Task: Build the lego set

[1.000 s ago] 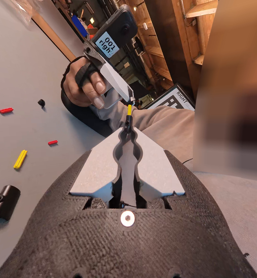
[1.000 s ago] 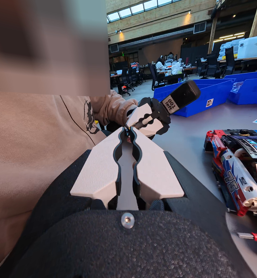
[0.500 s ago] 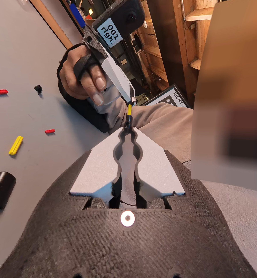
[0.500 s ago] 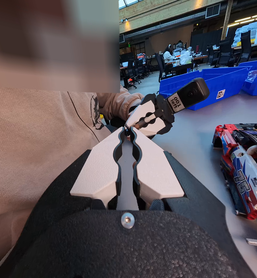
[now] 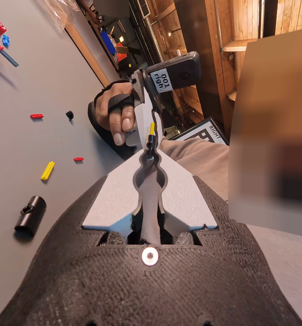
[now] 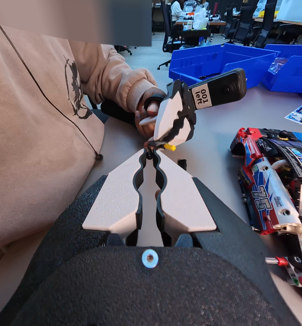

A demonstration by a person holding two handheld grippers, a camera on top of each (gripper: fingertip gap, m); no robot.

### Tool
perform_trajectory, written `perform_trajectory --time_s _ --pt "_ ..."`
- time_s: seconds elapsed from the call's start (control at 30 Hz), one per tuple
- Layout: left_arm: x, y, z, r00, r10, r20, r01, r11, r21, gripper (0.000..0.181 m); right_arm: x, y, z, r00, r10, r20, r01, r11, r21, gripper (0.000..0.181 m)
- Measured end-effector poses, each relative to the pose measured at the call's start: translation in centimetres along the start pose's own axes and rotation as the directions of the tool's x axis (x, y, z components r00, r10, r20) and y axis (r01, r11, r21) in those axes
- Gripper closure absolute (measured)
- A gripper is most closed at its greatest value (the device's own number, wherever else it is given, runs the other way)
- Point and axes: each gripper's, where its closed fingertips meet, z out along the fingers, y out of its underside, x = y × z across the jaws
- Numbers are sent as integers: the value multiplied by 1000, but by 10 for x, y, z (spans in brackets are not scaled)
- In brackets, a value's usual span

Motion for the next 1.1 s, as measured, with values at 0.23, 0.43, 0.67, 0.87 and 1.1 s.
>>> perform_trajectory --time_s 0.23,0.43,0.67,0.87,1.1 --pt "-11 2 1 967 201 160 -194 979 -58 175 -3 8 2 998 51 30 -50 999 -18 177" --pt "-16 9 4 880 404 250 -370 913 -172 171 1 18 8 994 106 26 -105 993 -56 176" --pt "-34 1 -13 749 540 384 -463 841 -281 171 3 30 9 994 109 3 -108 987 -121 177" --pt "-36 9 -52 562 739 371 -504 661 -556 158 15 30 3 991 119 -54 -125 985 -116 177" --pt "-49 38 -97 484 818 311 -371 513 -774 156 17 34 4 991 119 -69 -127 983 -135 176"
